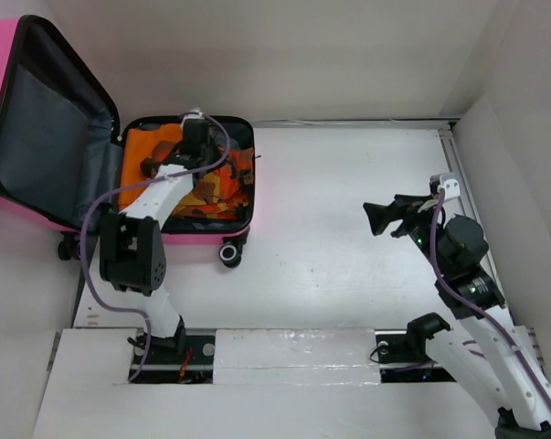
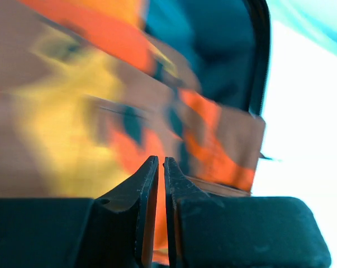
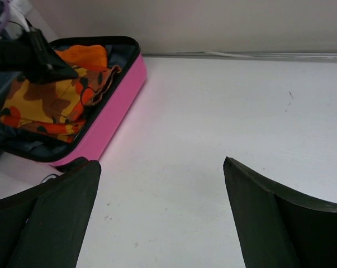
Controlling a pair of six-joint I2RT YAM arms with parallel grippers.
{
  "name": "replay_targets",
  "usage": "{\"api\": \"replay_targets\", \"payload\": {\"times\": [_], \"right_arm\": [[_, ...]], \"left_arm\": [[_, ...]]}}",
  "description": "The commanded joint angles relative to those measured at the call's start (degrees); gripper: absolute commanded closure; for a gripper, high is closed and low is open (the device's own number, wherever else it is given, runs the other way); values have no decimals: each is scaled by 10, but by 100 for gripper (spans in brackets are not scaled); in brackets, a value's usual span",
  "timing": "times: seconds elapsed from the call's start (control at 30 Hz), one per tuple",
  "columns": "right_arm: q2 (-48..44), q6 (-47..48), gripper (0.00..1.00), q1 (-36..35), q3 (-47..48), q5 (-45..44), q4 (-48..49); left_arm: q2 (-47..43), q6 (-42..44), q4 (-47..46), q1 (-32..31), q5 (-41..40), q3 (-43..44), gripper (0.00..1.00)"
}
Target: Pack the luggage
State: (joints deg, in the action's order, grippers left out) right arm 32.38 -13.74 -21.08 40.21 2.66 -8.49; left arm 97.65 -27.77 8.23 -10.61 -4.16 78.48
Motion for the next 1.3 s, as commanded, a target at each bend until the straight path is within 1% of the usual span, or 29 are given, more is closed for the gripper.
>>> {"api": "replay_targets", "payload": {"times": [0.0,0.07,0.13,0.17,0.2,0.23,0.27,0.4,0.43,0.53,0.63,0.77,0.8,0.83,0.9,0.97,1.0,1.03,1.1,1.13,1.17,1.2,1.23,1.27], "right_arm": [[-1,3,4,-5,6,8,37],[-1,3,4,-5,6,8,37],[-1,3,4,-5,6,8,37],[-1,3,4,-5,6,8,37],[-1,3,4,-5,6,8,37],[-1,3,4,-5,6,13,37],[-1,3,4,-5,6,13,37],[-7,3,4,-5,6,18,37],[-7,3,4,-5,6,18,37],[-7,3,4,-10,6,18,37],[-12,3,4,-10,6,18,37],[-17,3,4,-10,6,18,31],[-17,3,4,-10,6,18,31],[-17,3,4,-10,12,24,25],[-17,8,4,-10,12,24,25],[-17,8,5,-10,12,30,25],[-17,8,7,-10,12,35,25],[-12,8,10,-10,12,42,25],[0,8,34,-10,12,52,31],[5,14,44,-10,12,58,31],[10,14,55,-10,12,70,31],[15,14,73,-10,12,76,37],[24,14,78,-10,12,81,37],[24,14,80,-10,12,92,43]], "left_arm": [[43,-32,-23,-16,57,29,94],[71,-50,-23,-23,57,29,96],[107,-69,3,-23,29,35,100],[112,-87,13,-14,11,35,100],[113,-87,13,-8,-9,19,100],[100,-95,4,8,-41,4,100],[92,-95,-1,17,-56,-11,100],[45,-106,-7,72,-89,-57,100],[45,-112,-7,72,-89,-65,100],[15,-113,-13,77,-107,-60,100],[-5,-106,23,77,-146,-18,100],[-5,-101,57,90,-146,29,100],[-5,-101,57,97,-133,36,98],[-5,-96,57,97,-124,36,95],[0,-84,64,97,-114,49,95],[-10,-84,54,79,-89,40,95],[-18,-77,43,69,-75,32,95],[-47,-83,17,51,-47,9,95],[-92,-98,-14,33,-46,-24,95],[-144,-98,-53,12,-46,-62,94],[-169,-91,-59,2,-83,-72,89],[-188,-85,-52,-7,-106,-72,87],[-204,-85,-38,-12,-129,-65,86],[-233,-77,-4,-13,-171,-45,86]]}}
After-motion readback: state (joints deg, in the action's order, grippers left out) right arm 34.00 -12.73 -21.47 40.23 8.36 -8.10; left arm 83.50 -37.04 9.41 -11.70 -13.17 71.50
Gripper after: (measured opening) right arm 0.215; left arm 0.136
